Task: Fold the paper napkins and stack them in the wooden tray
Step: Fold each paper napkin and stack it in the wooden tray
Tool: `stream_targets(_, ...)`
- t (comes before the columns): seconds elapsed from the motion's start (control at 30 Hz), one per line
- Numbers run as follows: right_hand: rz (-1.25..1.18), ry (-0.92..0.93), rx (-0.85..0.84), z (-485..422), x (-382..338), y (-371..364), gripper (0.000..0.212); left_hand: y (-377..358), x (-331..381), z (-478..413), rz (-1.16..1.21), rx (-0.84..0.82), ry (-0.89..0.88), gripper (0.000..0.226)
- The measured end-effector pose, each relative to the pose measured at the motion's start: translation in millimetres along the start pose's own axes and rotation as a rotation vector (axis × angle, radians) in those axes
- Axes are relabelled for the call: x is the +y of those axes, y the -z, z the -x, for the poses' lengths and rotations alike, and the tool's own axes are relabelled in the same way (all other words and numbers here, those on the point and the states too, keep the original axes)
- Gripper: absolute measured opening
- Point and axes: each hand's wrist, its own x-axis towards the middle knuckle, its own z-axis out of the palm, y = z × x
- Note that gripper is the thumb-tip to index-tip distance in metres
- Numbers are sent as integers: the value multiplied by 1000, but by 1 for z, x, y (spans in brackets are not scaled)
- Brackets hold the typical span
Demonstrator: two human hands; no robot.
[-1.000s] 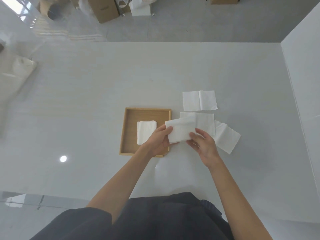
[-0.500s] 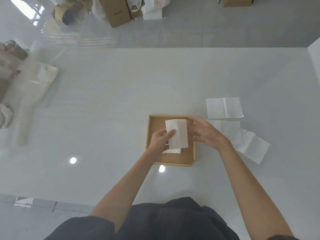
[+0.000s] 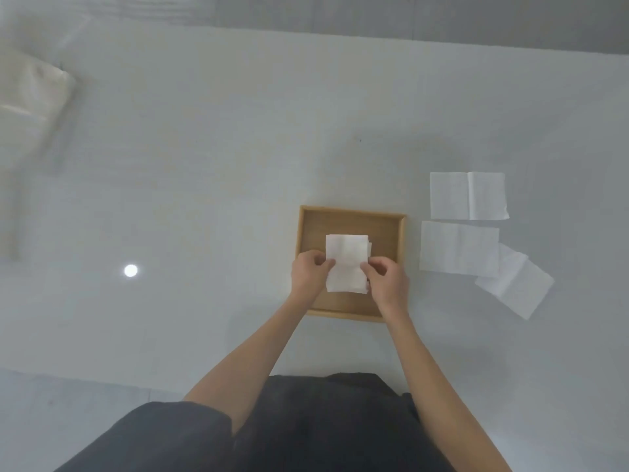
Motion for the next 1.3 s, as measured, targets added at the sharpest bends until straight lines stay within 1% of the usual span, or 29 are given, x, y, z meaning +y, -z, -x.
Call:
stream_targets(0.1, 62, 38, 59, 0, 3, 0, 10, -3, -4, 2, 7, 38, -20, 9)
stream_targets(0.3, 109, 35, 62, -1, 11, 0, 12, -11, -12, 4, -15, 55, -17, 9)
stream_targets(0.57, 120, 51, 98, -1, 19, -4, 11, -20, -10, 3, -114, 104, -44, 6)
stream_targets(0.67, 102, 75, 106, -1, 24, -6, 10, -20, -9, 6, -83, 121, -32, 6)
stream_targets(0.77, 91, 80, 129, -1, 26, -8, 15, -19, -7, 7, -63, 127, -26, 9)
stream_targets(0.87, 83, 41, 137, -2, 26, -13, 21, -20, -4, 4, -72, 134, -33, 10)
stream_targets(1.03, 41, -34, 107, 0, 26, -18, 18, -18, -3, -2, -99, 130, -91, 16)
stream_targets(1.23, 56, 1, 127, -4, 23, -14, 25, -15, -6, -4, -111, 109, -86, 16)
stream_targets(1.3, 57, 27, 109, -7, 22, -14, 27, -15, -7, -4, -113, 104, -79, 15)
